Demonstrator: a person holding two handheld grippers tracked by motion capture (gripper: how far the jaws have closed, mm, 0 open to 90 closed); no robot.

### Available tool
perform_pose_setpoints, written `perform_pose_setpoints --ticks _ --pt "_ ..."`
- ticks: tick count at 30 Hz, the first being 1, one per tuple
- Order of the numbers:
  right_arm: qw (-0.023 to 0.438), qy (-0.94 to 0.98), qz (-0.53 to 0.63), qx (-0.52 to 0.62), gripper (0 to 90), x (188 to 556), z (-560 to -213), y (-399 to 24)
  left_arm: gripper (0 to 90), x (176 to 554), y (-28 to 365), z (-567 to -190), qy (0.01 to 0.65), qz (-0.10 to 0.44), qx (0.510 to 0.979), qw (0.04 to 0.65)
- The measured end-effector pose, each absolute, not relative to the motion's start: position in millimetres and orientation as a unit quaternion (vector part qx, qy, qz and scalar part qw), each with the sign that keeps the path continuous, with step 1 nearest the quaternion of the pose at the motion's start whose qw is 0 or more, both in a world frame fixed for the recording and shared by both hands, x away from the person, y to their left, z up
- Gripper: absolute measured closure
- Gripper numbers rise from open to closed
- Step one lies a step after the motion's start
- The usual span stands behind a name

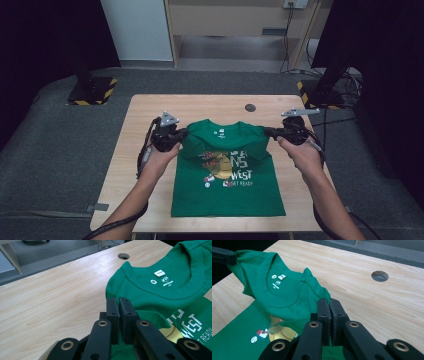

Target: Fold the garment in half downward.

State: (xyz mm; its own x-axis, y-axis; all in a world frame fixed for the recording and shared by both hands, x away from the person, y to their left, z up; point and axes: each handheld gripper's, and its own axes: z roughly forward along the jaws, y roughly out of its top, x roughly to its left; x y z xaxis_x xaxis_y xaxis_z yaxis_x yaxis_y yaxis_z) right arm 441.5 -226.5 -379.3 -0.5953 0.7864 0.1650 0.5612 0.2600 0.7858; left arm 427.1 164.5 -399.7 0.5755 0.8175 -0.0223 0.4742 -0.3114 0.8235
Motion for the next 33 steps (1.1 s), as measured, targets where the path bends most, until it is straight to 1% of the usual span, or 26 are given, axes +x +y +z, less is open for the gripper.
perform_pose_setpoints --ticks 8,12,33 --pt "0.129 0.783 0.432 0.429 87.9 432.3 -385.7 -230.7 87.2 418.6 166.2 -405.5 0.413 0.198 0.782 0.422" --pt "0.137 0.79 0.426 0.42 87.8 423.2 -392.5 -230.1 87.2 413.3 166.5 -410.8 0.415 0.191 0.781 0.427" --pt "0.115 0.794 0.435 0.409 87.6 389.9 -417.0 -231.7 87.2 379.4 168.8 -436.5 0.404 0.167 0.791 0.428"
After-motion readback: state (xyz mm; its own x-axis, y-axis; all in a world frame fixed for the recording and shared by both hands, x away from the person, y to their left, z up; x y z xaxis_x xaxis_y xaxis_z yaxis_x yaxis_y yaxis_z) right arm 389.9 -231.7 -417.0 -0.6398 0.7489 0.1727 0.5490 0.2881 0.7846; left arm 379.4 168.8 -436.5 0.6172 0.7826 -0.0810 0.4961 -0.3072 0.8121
